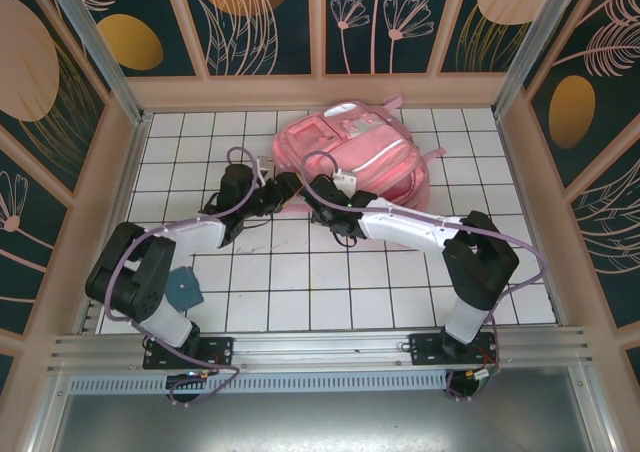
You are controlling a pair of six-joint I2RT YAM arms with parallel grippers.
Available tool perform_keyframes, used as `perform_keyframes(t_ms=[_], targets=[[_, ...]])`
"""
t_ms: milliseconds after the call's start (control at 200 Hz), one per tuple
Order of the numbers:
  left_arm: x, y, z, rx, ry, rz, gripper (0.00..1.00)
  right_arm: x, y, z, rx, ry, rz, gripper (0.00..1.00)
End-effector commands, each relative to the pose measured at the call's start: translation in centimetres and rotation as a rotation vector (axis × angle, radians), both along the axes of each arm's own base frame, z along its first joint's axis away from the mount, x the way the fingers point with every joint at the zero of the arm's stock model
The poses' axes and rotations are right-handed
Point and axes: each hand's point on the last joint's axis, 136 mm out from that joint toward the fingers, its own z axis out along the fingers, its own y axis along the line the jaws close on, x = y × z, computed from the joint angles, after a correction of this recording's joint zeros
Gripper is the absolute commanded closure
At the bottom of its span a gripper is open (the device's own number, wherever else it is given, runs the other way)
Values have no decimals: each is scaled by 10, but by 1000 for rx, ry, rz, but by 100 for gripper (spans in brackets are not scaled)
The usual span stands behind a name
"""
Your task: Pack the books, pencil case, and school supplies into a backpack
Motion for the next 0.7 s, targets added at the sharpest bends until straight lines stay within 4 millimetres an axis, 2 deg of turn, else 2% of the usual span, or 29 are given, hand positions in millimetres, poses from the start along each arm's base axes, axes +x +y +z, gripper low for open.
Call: perform_keyframes(t_ms=[0, 75, 95, 225, 470, 586, 696], targets=[[5, -21, 10, -92, 2, -28, 44, 3, 15, 30, 96, -52, 79, 100], [6, -28, 12, -133, 11, -47, 47, 3, 16, 30, 116, -46, 98, 100], [7, -31, 1, -131, 32, -51, 48, 2, 17, 30, 121, -43, 104, 100], [14, -37, -3, -153, 42, -55, 53, 0, 17, 29, 128, -34, 130, 100], [31, -49, -13, -142, 79, -45, 56, -6, 15, 20, 112, 0, 156, 100], [39, -54, -26, -134, 109, -36, 65, -9, 10, 16, 92, 17, 155, 100], [44, -50, -33, -102, 111, -5, 79, -11, -8, 13, 46, 36, 110, 100]])
